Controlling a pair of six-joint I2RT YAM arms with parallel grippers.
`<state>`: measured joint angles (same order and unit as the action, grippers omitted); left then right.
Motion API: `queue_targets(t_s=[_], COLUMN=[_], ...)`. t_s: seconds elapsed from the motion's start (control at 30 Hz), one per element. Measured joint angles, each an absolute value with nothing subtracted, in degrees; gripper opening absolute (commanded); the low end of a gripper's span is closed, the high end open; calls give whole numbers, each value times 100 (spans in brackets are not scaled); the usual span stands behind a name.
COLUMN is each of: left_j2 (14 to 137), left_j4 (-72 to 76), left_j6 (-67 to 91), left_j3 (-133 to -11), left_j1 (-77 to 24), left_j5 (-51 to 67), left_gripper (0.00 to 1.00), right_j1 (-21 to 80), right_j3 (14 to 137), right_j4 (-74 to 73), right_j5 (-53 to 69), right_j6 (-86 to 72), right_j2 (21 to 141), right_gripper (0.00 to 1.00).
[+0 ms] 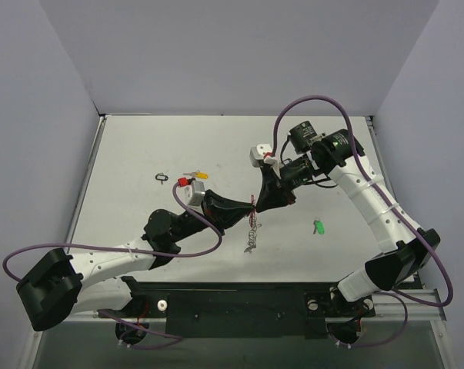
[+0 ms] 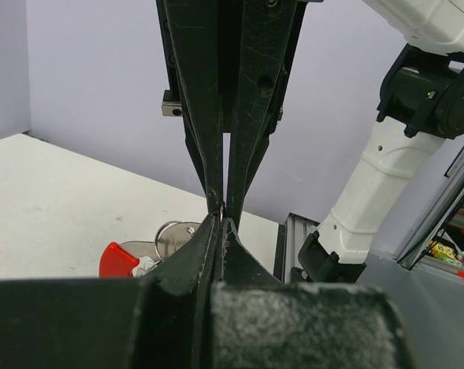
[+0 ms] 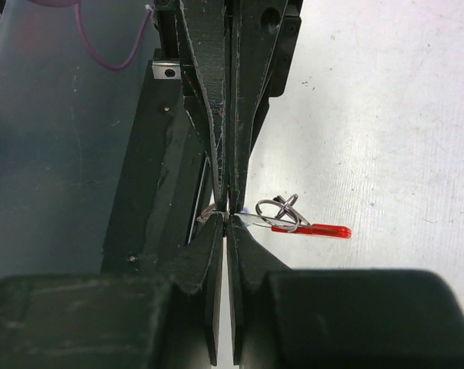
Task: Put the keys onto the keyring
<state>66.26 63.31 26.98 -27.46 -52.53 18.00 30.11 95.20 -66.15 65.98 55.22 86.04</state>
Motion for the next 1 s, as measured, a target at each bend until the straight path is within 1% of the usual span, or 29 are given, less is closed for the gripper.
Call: queue_targets(t_s=[0.17, 0.27, 0.37, 0.43, 0.57, 0.73, 1.0], left_j2=[6628, 6587, 6431, 6267, 5872, 5546, 5638], left_j4=[6292, 6110, 5623, 5210, 4386, 3520, 2698], left_j6=[2689, 2641, 2534, 2447, 2191, 1883, 1483], left_j3=[-2746, -2751, -2845, -2912, -3028, -3203, -3649], left_j1=[-5253, -5247, -5240, -5238, -5216, -5190, -5164], left_j5=[1798, 1789, 1793, 1809, 1828, 1831, 1984], left_gripper=[0, 18, 25, 32, 39, 43, 43], right_j1=[3052, 3094, 3138, 3162, 3229, 3398, 3498], right_j3=[9524, 9524, 9524, 9524, 9524, 9524, 9524], right_j4=[-6497, -6401, -6333, -6313, -6307, -6302, -6324], right_j5=[6412, 6222, 6020, 5902, 5673, 5378, 5205], right_j6=[5159, 4880, 4639, 4530, 4442, 4438, 4486], right_j2=[8604, 8604, 8604, 8604, 8602, 8602, 8602], right_gripper=[0, 0, 0, 0, 0, 0, 0])
